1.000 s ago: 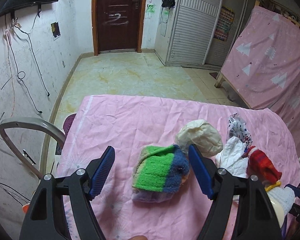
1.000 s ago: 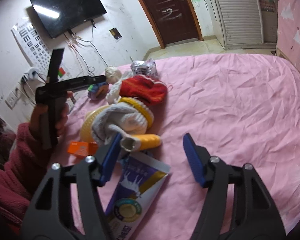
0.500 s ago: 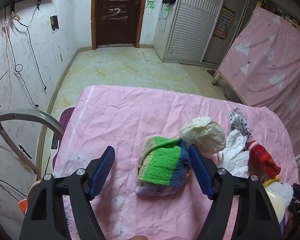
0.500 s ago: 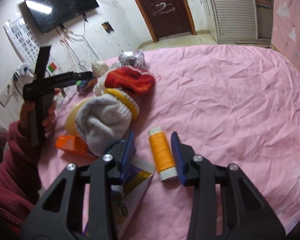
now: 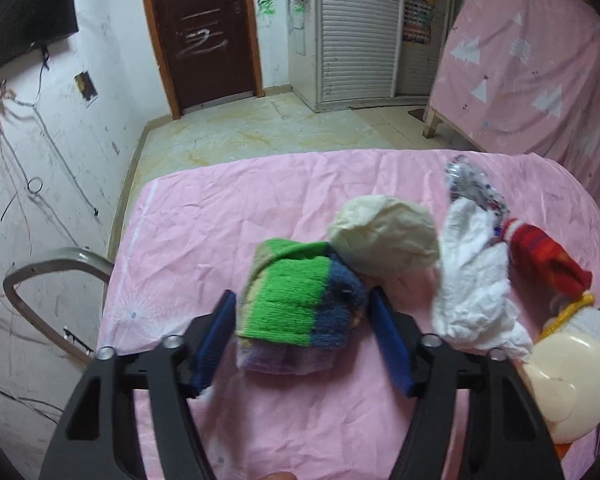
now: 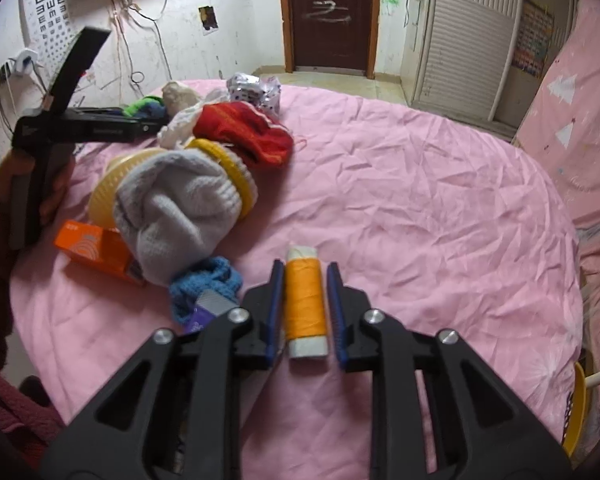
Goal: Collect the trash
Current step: 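Grasp the green striped sock with the left tool while the right tool grasps the orange thread spool, then carry the sock and spool to the yellow bucket and release both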
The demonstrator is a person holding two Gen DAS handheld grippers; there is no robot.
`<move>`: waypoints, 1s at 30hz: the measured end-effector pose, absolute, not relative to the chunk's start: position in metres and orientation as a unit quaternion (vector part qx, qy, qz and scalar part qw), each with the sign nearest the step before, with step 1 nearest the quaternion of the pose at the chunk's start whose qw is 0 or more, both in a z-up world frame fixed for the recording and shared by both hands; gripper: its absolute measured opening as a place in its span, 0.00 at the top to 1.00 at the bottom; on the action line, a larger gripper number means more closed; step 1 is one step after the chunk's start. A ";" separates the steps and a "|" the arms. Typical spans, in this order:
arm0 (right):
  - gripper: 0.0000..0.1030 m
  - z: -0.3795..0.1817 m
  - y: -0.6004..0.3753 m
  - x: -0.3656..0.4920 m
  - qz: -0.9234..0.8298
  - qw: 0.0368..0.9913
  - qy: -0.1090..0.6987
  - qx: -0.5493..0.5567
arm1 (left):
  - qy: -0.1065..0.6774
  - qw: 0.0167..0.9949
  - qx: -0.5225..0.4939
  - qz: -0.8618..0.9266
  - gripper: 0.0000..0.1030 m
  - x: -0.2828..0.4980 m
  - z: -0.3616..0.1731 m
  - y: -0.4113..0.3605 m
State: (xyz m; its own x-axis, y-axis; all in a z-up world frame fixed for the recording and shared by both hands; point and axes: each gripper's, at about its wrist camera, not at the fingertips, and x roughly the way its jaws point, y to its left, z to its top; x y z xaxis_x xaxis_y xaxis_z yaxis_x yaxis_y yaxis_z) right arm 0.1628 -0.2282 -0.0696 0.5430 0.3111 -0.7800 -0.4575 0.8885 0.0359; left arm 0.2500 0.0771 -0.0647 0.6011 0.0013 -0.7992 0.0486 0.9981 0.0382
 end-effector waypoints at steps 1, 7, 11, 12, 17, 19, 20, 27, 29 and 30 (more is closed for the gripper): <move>0.84 -0.070 -0.230 0.164 0.219 0.875 0.423 -0.081 | 0.443 0.896 0.034 -0.012 0.57 0.248 -0.064 0.073; 0.84 -0.067 -0.235 0.161 0.223 0.879 0.417 -0.058 | 0.422 0.904 0.064 0.015 0.75 0.232 -0.055 0.060; 0.84 -0.060 -0.245 0.158 0.224 0.886 0.405 -0.032 | 0.402 0.912 0.073 0.025 0.78 0.213 -0.040 0.056; 0.84 -0.058 -0.249 0.158 0.222 0.888 0.401 -0.027 | 0.397 0.914 0.076 0.027 0.78 0.208 -0.036 0.055; 0.84 -0.049 -0.267 0.152 0.214 0.898 0.385 0.000 | 0.377 0.922 0.080 0.033 0.78 0.187 -0.012 0.047; 0.84 -0.045 -0.277 0.149 0.210 0.902 0.378 0.007 | 0.368 0.926 0.074 0.033 0.78 0.179 0.000 0.046; 0.84 -0.043 -0.280 0.147 0.208 0.903 0.375 0.009 | 0.363 0.929 0.070 0.031 0.78 0.175 0.006 0.046; 0.84 -0.029 -0.329 0.138 0.177 0.919 0.350 0.034 | 0.332 0.941 0.068 -0.006 0.78 0.155 0.042 0.009; 0.84 -0.025 -0.346 0.133 0.165 0.924 0.343 0.042 | 0.319 0.945 0.069 -0.020 0.78 0.151 0.052 -0.011; 0.84 -0.023 -0.356 0.129 0.157 0.927 0.338 0.047 | 0.315 0.946 0.068 -0.031 0.78 0.150 0.056 -0.022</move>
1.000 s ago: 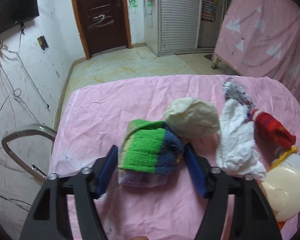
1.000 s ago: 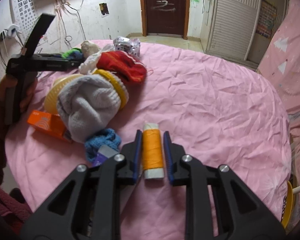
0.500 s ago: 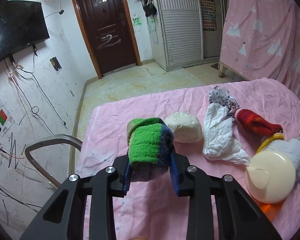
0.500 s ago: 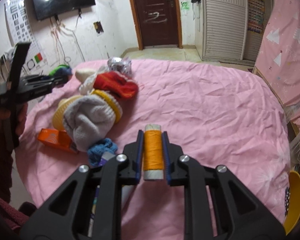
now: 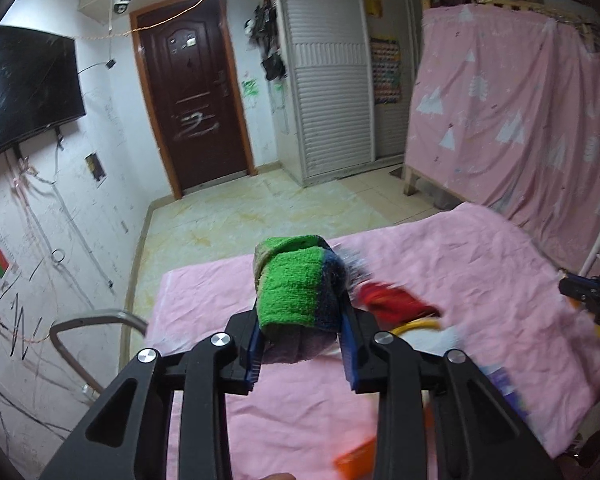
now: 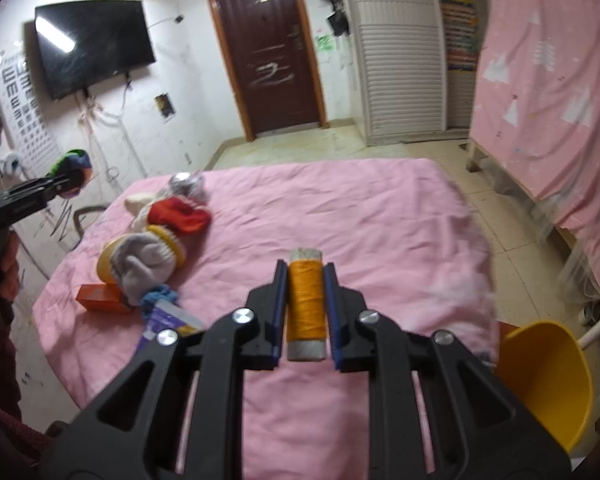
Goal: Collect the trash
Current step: 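Carry the sock and spool to the yellow bucket and release both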
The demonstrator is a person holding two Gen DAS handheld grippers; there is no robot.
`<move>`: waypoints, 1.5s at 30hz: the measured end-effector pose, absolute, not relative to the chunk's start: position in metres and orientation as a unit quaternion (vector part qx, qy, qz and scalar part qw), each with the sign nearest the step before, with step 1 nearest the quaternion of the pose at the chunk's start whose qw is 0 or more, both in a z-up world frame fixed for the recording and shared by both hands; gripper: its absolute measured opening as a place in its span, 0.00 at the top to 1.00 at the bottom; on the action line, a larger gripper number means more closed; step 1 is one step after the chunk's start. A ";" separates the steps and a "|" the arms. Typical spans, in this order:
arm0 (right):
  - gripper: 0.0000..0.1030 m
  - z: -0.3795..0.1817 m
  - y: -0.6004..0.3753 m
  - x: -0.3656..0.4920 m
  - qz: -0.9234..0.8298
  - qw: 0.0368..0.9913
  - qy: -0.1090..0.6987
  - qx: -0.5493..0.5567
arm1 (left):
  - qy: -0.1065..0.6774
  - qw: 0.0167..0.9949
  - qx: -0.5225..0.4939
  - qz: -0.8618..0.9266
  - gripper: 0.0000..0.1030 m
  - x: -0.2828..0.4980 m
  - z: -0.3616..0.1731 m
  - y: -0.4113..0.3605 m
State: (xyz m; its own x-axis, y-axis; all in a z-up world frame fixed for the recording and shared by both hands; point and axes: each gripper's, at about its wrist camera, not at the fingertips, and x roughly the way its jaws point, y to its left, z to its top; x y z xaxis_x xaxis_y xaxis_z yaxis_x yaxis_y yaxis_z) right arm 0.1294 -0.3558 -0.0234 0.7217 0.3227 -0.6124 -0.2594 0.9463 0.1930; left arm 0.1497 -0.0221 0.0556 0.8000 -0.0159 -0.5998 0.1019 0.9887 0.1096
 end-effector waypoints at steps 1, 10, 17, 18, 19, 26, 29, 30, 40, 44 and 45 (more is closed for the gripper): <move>0.84 -0.023 -0.364 0.127 0.150 0.928 0.336 0.052 | 0.311 0.947 0.067 -0.041 0.78 0.148 0.059 -0.033; 0.84 -0.027 -0.450 0.103 0.079 0.939 0.321 0.096 | 0.296 0.941 0.076 -0.148 0.78 0.137 0.070 -0.148; 0.84 -0.042 -0.507 0.092 0.028 0.939 0.322 0.115 | 0.309 0.923 0.062 -0.221 0.78 0.129 0.065 -0.225; 0.84 -0.046 -0.516 0.092 0.022 0.938 0.325 0.119 | 0.311 0.920 0.059 -0.232 0.78 0.127 0.064 -0.238; 0.84 -0.048 -0.521 0.092 0.018 0.937 0.327 0.121 | 0.314 0.916 0.056 -0.243 0.78 0.124 0.062 -0.250; 0.83 -0.078 -0.559 0.094 -0.010 0.924 0.355 0.144 | 0.340 0.889 0.057 -0.302 0.78 0.114 0.043 -0.332; 0.83 -0.088 -0.576 0.093 -0.013 0.917 0.360 0.171 | 0.356 0.879 0.065 -0.312 0.78 0.115 0.028 -0.364; 0.83 -0.089 -0.580 0.093 -0.015 0.916 0.360 0.178 | 0.362 0.875 0.069 -0.314 0.78 0.118 0.023 -0.374; 0.60 -0.095 -0.629 0.083 -0.023 0.902 0.345 0.260 | 0.424 0.843 0.082 -0.321 0.78 0.131 -0.035 -0.451; 0.60 -0.093 -0.642 0.077 -0.032 0.900 0.331 0.282 | 0.432 0.835 0.096 -0.328 0.55 0.128 -0.046 -0.468; 0.60 -0.092 -0.644 0.076 -0.034 0.900 0.328 0.285 | 0.432 0.834 0.097 -0.330 0.49 0.128 -0.046 -0.472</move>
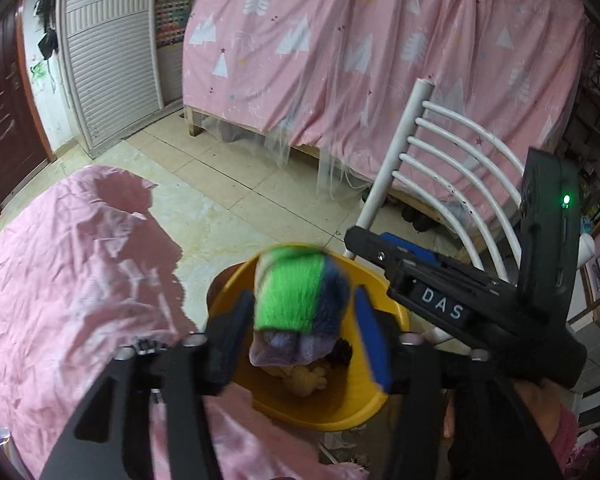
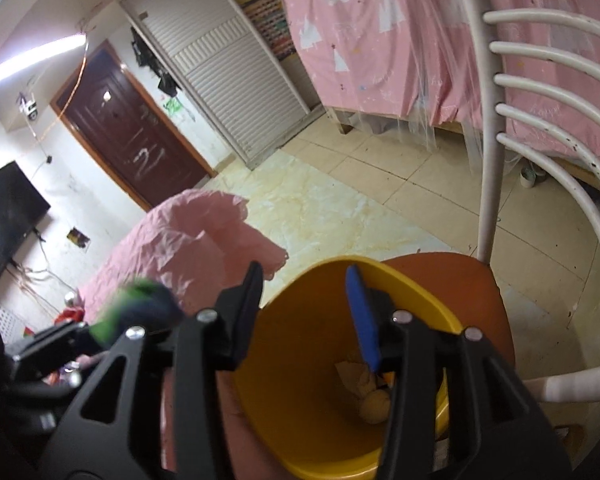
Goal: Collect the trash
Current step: 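Carry the sock and spool to the yellow bucket and release both, then move both open tools back over the bed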
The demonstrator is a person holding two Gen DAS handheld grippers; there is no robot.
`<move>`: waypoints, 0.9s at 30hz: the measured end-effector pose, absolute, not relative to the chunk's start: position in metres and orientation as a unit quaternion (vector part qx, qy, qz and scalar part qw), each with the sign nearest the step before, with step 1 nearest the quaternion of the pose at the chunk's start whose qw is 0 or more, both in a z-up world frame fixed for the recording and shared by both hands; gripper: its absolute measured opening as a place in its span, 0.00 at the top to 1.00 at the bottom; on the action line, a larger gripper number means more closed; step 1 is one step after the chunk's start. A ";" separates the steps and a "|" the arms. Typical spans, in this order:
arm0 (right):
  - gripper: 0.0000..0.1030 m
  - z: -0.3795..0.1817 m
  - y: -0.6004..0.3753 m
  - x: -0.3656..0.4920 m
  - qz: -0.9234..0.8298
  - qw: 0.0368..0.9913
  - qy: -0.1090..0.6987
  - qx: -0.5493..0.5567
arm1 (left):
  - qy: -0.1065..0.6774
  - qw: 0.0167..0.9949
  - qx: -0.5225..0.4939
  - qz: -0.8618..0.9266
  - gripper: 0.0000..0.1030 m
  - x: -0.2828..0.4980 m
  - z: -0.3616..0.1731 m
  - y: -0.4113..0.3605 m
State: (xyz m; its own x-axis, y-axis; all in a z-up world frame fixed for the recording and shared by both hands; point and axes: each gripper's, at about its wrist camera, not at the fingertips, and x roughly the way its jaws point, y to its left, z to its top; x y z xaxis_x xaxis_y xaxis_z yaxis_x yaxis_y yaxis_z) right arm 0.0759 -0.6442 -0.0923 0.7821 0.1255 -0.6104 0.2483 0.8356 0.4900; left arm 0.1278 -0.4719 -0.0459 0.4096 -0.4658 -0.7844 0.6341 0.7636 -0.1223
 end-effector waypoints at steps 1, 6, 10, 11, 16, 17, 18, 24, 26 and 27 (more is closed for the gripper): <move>0.60 -0.092 -0.645 0.075 -0.035 0.900 0.327 0.287 | 0.431 0.834 0.099 -0.330 0.48 0.126 -0.046 -0.474; 0.60 -0.090 -0.648 0.071 -0.038 0.899 0.320 0.295 | 0.432 0.833 0.097 -0.331 0.46 0.121 -0.043 -0.469; 0.60 -0.084 -0.640 0.072 -0.031 0.905 0.316 0.285 | 0.427 0.839 0.089 -0.325 0.45 0.119 -0.034 -0.452; 0.59 -0.082 -0.636 0.072 -0.029 0.907 0.314 0.279 | 0.424 0.842 0.087 -0.323 0.44 0.118 -0.030 -0.445; 0.43 -0.070 -0.598 0.082 -0.013 0.919 0.316 0.234 | 0.399 0.862 0.068 -0.305 0.37 0.118 -0.003 -0.400; 0.43 -0.069 -0.591 0.086 -0.012 0.921 0.320 0.224 | 0.396 0.866 0.063 -0.298 0.36 0.120 0.001 -0.390; 0.43 -0.068 -0.583 0.090 -0.009 0.921 0.323 0.216 | 0.394 0.870 0.054 -0.291 0.36 0.123 0.006 -0.379; 0.43 -0.059 -0.535 0.117 0.022 0.923 0.332 0.195 | 0.381 0.890 0.016 -0.250 0.36 0.139 0.025 -0.314; 0.43 -0.052 -0.516 0.126 0.033 0.924 0.334 0.183 | 0.380 0.894 0.004 -0.236 0.36 0.145 0.029 -0.293; 0.43 -0.048 -0.506 0.130 0.040 0.925 0.335 0.175 | 0.379 0.897 0.000 -0.229 0.36 0.148 0.031 -0.283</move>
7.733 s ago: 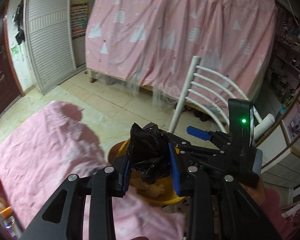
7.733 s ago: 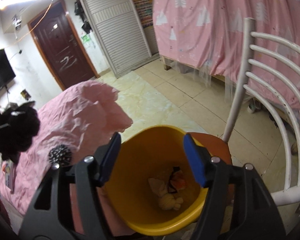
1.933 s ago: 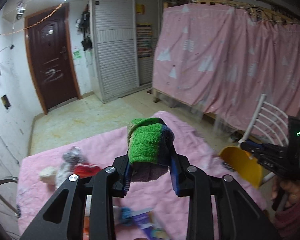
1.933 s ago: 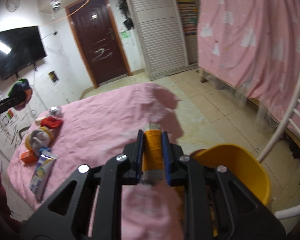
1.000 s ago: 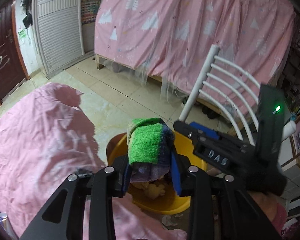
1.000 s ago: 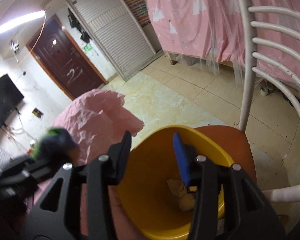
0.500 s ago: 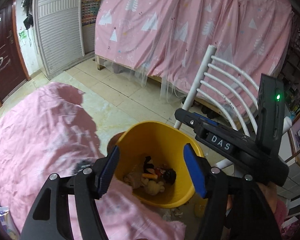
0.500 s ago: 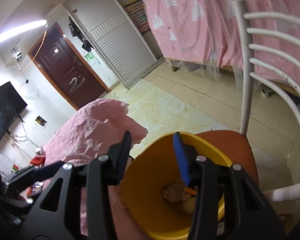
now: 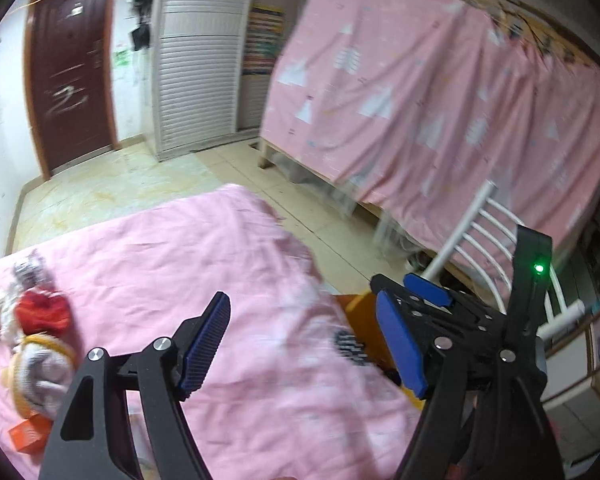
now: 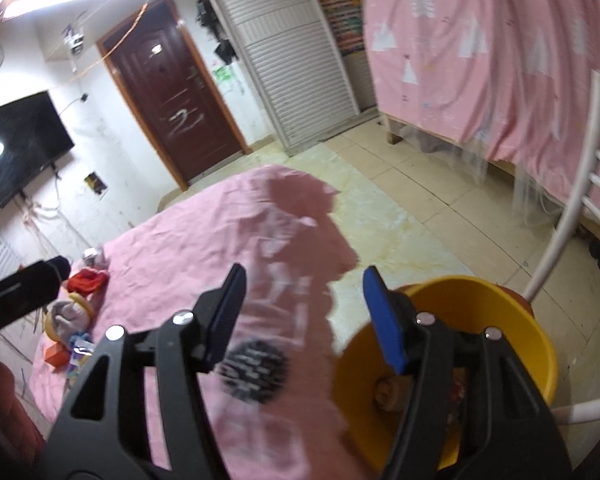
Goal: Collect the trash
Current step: 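Move both open tools back over the bed, then grasp the cream sponge with the left tool while the right tool grasps the red knit hat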
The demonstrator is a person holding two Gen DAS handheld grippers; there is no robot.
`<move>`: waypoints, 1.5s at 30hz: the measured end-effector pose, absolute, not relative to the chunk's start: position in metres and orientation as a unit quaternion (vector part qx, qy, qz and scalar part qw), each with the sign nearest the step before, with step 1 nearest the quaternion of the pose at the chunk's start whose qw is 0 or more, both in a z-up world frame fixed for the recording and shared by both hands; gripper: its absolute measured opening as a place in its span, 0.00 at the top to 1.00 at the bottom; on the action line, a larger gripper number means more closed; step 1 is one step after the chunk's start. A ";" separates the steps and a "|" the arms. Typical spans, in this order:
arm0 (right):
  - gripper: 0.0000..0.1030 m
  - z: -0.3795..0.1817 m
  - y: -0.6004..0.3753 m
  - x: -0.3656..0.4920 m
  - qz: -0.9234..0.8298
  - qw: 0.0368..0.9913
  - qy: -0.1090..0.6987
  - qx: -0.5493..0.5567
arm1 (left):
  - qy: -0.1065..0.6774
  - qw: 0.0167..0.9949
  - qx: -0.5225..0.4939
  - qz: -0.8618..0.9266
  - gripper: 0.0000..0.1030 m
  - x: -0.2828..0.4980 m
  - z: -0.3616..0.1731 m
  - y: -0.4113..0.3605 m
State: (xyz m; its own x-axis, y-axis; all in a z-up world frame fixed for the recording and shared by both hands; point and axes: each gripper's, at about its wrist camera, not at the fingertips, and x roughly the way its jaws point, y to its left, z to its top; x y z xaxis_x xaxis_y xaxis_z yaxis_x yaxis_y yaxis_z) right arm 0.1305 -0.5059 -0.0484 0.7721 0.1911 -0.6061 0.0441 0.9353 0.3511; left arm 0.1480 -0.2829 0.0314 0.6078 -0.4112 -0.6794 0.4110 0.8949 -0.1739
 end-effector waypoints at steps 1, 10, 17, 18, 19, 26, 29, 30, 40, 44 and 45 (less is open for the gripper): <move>0.43 -0.046 -0.499 0.134 0.044 0.925 0.336 0.170 | 0.378 0.899 -0.004 -0.222 0.36 0.150 0.033 -0.273; 0.43 -0.028 -0.411 0.163 0.101 0.926 0.347 0.111 | 0.366 0.917 -0.025 -0.154 0.35 0.169 0.043 -0.185; 0.37 -0.018 -0.345 0.179 0.147 0.922 0.351 0.063 | 0.368 0.923 -0.035 -0.105 0.35 0.185 0.043 -0.123; 0.37 -0.016 -0.338 0.180 0.152 0.922 0.351 0.057 | 0.367 0.924 -0.034 -0.099 0.35 0.186 0.043 -0.115; 0.37 -0.015 -0.329 0.182 0.156 0.922 0.351 0.051 | 0.364 0.926 -0.034 -0.093 0.35 0.185 0.043 -0.105; 0.37 -0.009 -0.282 0.191 0.185 0.916 0.354 0.016 | 0.369 0.927 -0.043 -0.047 0.33 0.200 0.036 -0.050; 0.37 -0.007 -0.262 0.196 0.201 0.913 0.356 0.002 | 0.375 0.925 -0.052 -0.027 0.33 0.207 0.032 -0.025; 0.37 -0.006 -0.255 0.197 0.205 0.912 0.357 0.000 | 0.377 0.924 -0.055 -0.020 0.33 0.210 0.029 -0.017; 0.26 -0.016 -0.191 0.216 0.254 0.891 0.373 -0.042 | 0.419 0.900 -0.108 0.046 0.33 0.244 -0.001 0.051; 0.26 -0.022 -0.175 0.224 0.259 0.887 0.378 -0.054 | 0.441 0.887 -0.122 0.056 0.33 0.256 -0.018 0.060; 0.26 -0.024 -0.171 0.226 0.260 0.886 0.380 -0.057 | 0.448 0.882 -0.131 0.060 0.33 0.260 -0.023 0.064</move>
